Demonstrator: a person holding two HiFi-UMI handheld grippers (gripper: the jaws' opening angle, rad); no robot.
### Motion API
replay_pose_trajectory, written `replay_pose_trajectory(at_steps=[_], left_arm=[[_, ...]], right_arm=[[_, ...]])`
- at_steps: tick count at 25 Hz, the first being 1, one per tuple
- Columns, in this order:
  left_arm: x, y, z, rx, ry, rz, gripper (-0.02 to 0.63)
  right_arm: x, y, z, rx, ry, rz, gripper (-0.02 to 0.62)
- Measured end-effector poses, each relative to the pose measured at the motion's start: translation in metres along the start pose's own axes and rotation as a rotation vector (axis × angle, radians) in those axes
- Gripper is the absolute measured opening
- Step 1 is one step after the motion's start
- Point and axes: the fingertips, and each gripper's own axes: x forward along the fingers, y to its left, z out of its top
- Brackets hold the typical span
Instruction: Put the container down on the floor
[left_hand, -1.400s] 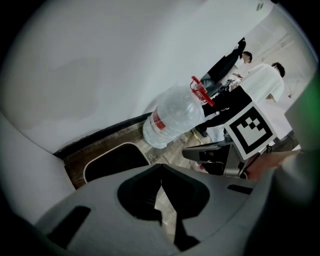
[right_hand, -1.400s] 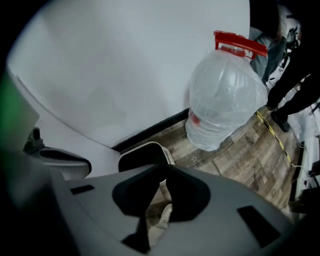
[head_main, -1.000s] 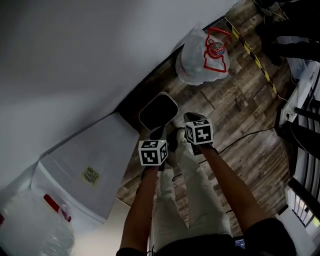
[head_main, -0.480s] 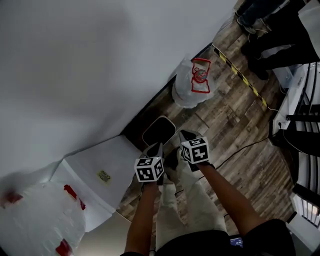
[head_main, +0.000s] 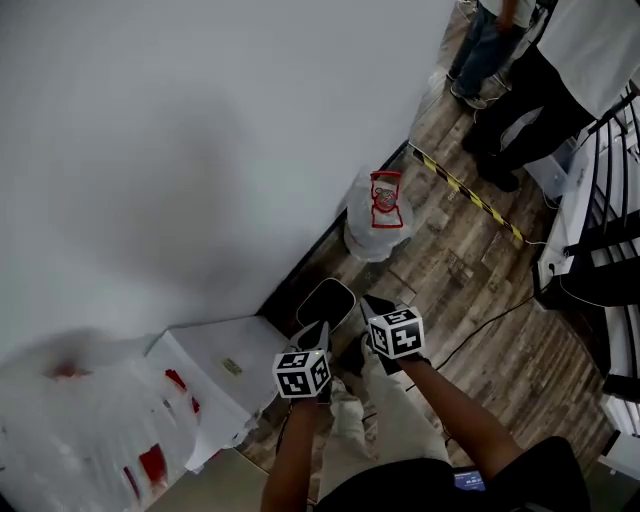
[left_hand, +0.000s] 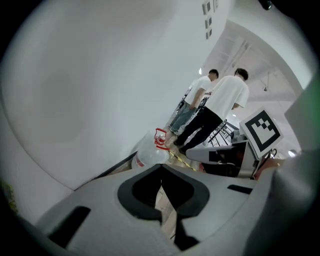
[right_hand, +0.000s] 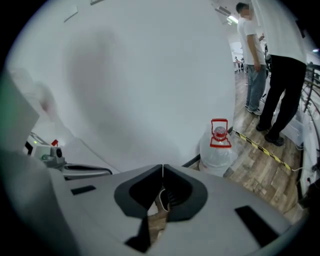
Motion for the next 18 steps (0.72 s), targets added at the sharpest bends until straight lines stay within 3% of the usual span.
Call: replay_pose_trajectory(at_steps=[3, 13, 18], left_arm=[[-0.020, -0.017, 0.019, -0.018, -0.058, -0.015, 0.018], [-0.091, -0.066, 0.110, 0.109, -0.242, -0.034, 0.018], [-0.121, -0.098, 0.140, 0.180, -0.293, -0.054, 0.018]], right_arm=[[-0.018, 0.016, 0.014, -0.021, -0.036, 0.017, 0.034], [-0.084, 0.056, 0.083, -0.057, -0.201, 0.049, 0.034], [-0.128, 0.074, 0.115, -0.078, -0.296, 0.055, 0.031]])
